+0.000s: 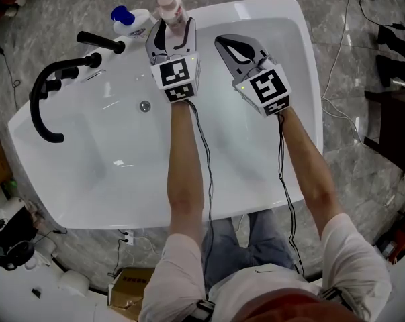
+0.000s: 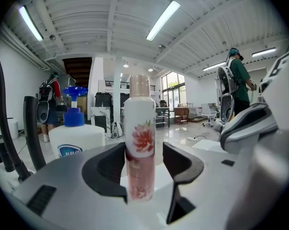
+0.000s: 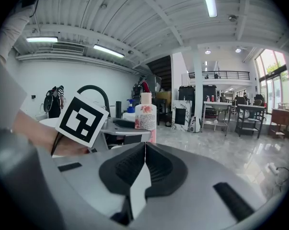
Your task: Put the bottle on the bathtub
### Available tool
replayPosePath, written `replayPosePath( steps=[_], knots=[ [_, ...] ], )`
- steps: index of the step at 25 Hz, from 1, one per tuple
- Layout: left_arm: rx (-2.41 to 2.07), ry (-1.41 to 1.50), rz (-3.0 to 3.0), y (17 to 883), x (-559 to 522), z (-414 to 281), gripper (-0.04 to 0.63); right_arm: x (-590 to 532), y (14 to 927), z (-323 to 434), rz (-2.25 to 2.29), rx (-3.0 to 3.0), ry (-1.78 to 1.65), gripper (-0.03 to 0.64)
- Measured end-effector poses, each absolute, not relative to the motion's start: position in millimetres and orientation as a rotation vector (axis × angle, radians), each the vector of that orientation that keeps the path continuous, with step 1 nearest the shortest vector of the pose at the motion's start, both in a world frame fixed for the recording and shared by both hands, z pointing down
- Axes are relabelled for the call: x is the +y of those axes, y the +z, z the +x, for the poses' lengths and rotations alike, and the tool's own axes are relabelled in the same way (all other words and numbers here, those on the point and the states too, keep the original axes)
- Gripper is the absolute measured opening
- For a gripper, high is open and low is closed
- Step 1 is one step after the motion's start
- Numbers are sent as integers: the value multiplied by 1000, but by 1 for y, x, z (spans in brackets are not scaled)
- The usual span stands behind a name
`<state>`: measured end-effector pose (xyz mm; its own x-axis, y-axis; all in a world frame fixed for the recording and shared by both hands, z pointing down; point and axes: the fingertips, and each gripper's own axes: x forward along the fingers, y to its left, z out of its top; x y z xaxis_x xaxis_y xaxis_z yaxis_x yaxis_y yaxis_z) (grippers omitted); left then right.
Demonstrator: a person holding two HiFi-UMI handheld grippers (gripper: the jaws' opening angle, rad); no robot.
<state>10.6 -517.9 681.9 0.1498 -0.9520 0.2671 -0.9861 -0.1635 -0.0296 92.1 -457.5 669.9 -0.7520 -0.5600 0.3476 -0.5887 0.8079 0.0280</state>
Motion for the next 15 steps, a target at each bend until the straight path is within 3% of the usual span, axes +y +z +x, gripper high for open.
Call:
replayPosePath(
  steps=[15],
  knots=[
    [-1882, 321, 2283, 649, -464, 18, 245, -434, 637, 110, 959, -2658, 160, -5]
  ],
)
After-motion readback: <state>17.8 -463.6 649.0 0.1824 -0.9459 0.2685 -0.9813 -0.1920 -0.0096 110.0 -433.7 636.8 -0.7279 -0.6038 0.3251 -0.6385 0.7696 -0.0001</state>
